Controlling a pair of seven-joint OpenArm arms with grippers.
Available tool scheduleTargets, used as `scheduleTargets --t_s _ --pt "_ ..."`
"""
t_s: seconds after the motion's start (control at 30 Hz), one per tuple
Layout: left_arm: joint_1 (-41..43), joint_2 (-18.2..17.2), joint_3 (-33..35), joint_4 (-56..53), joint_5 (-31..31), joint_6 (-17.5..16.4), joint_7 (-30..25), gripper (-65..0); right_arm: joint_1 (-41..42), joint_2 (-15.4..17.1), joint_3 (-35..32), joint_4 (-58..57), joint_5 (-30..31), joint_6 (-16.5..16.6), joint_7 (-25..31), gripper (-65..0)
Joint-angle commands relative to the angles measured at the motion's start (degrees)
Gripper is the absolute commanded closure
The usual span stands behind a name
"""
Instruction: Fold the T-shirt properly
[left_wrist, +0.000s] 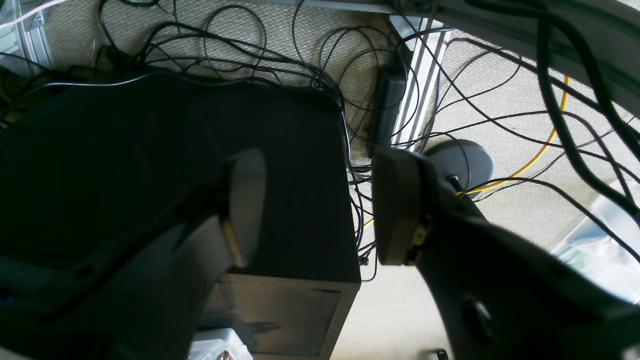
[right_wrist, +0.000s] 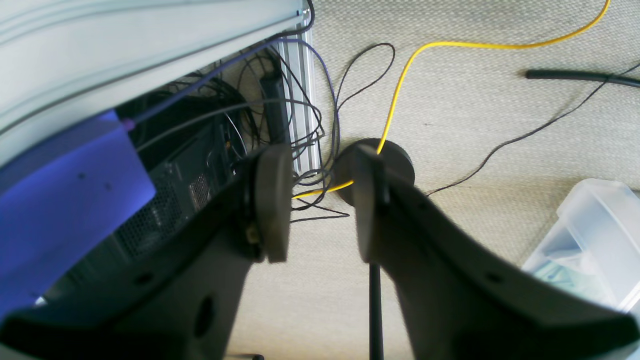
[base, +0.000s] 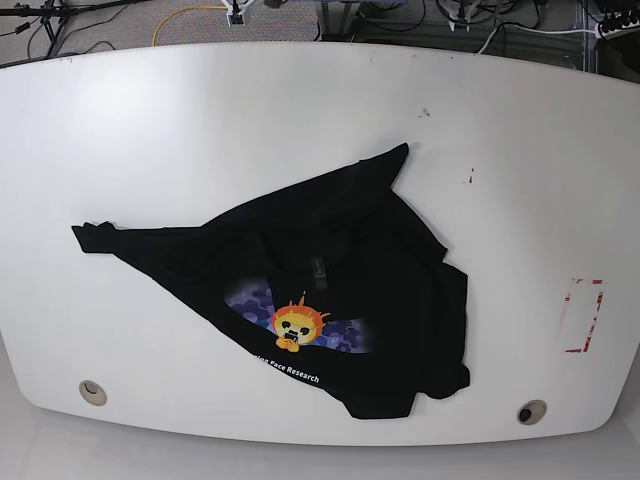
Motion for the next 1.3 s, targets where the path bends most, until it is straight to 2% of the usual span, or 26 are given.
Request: scheduleTargets --t_s 0.0,0.67,0.87,1.27 --pt "1.9 1.1 0.1 -0.6 1.1 0.2 -0.6 -32.0 -1.6 -0.2 -0.4 0.5 -0.2 -0.3 0.4 -19.5" --pt "7.0 0.6 -0.3 3.3 0.6 -0.1 -0.8 -32.2 -4.5 -0.7 -1.8 2.4 -0.1 -0.2 0.6 -19.1" --pt "12.9 0.1 0.1 9.2 -0.2 -0.1 -1.6 -32.1 -8.4 -0.9 -1.5 7.6 -0.2 -0.3 0.8 -18.8" --pt "18.1 -0.6 -0.5 17.5 0.4 0.0 -2.9 -31.9 -11.3 -1.2 -1.9 12.9 -0.3 -0.6 1.1 -19.1"
